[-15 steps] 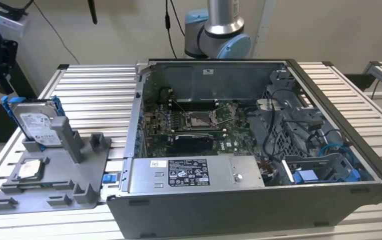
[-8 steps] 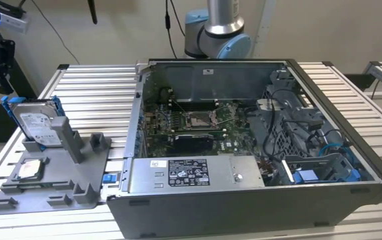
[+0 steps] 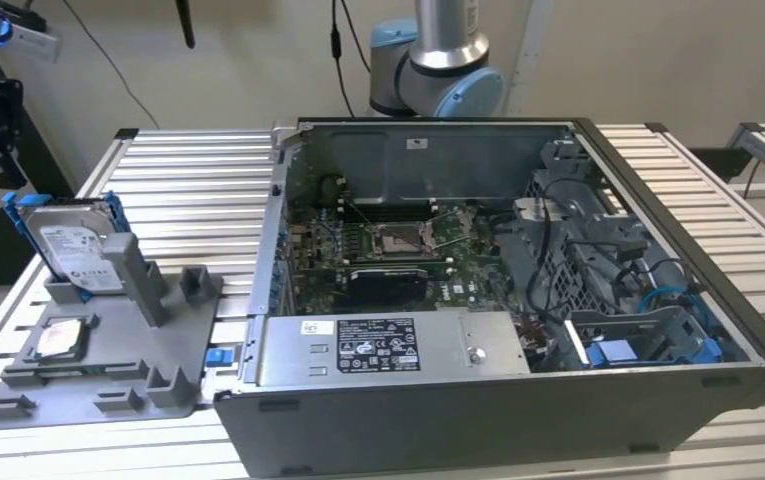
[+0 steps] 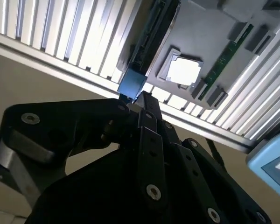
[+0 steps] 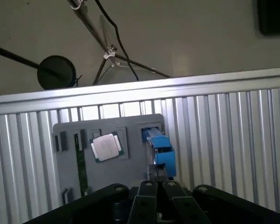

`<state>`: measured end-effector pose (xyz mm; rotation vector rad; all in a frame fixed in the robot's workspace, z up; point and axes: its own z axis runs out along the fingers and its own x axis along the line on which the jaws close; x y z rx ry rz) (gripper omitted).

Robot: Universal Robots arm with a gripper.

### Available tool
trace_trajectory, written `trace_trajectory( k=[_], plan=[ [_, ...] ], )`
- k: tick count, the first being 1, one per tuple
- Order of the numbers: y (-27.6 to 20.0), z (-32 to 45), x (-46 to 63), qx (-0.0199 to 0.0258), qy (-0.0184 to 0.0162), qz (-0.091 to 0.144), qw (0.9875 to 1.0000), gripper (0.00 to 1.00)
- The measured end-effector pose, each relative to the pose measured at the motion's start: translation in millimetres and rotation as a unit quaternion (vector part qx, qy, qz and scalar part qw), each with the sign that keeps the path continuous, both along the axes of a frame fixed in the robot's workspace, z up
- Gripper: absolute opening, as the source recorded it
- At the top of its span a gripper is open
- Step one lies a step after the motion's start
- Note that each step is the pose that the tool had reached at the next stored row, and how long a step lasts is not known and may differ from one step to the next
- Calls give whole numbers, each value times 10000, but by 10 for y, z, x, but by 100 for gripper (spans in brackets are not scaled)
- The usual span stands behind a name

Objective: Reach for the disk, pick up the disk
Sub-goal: 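Pick up the disk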

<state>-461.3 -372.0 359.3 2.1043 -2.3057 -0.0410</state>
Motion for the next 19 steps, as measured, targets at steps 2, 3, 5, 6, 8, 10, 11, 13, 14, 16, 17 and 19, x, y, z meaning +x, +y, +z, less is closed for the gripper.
trace_trajectory(
  k=[2, 3, 5, 6, 8, 10, 11, 13, 14, 16, 17, 19],
  plan=[
    [0, 0, 0, 0, -2, 180, 9998, 0],
    [0, 0, 0, 0, -3, 273, 9996, 0],
    [0, 0, 0, 0, -5, 447, 9990, 0],
    [0, 0, 0, 0, -6, 542, 9985, 0],
    [0, 0, 0, 0, -8, 719, 9974, 0],
    [0, -1, 0, 0, -9, 873, 9962, 0],
    [0, -1, 0, 0, -9, 946, 9955, 0],
    [0, 0, 0, 1, -9, 1018, 9948, 0],
    [0, -1, 0, 0, -9, 1019, 9948, 0],
    [0, 0, 0, 0, -9, 1021, 9948, 0],
    [0, -1, 0, 0, -9, 1022, 9948, 0],
    [1, -2, 0, 0, -9, 1023, 9948, 0]
  ],
)
